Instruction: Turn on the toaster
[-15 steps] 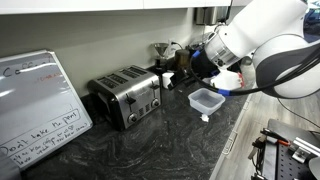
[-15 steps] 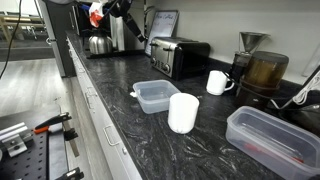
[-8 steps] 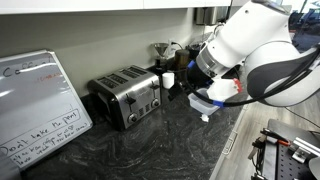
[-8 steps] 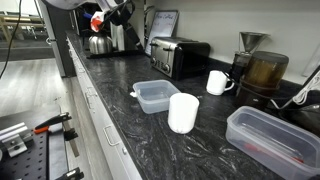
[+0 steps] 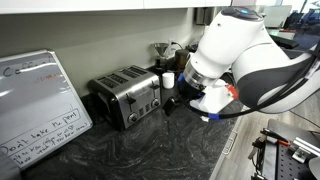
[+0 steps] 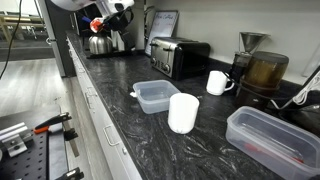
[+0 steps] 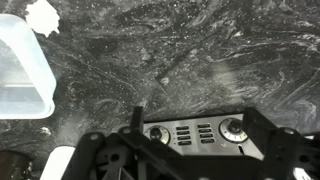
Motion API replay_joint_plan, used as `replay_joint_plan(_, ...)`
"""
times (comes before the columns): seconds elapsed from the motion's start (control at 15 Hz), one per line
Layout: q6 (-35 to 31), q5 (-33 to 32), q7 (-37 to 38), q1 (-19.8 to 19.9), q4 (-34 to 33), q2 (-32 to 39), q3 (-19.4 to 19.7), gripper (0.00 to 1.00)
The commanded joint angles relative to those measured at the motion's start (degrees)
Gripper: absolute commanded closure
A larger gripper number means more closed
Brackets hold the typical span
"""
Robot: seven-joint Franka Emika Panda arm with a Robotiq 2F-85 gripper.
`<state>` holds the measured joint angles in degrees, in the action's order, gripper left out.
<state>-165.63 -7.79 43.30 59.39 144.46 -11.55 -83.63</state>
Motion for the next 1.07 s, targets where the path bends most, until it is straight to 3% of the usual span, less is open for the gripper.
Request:
replay_joint_plan(0.0, -0.79, -1.53, -0.65, 9.33, -2.12, 4.14, -9.08, 0.00)
replay_joint_plan(0.33, -7.32, 1.48, -6.06, 23.30, -2.53, 4.86, -22.36, 0.00)
replay_joint_plan(0.4, -4.76, 0.42, -2.56, 17.68, -2.29, 3.07, -17.56, 0.00)
replay_joint_plan(0.8, -5.21, 0.44, -2.73, 18.24, -2.31, 2.91, -18.18, 0.00)
replay_joint_plan(1.0, -4.40, -0.60, -6.30, 19.99, -3.22, 4.05, -19.68, 0.00)
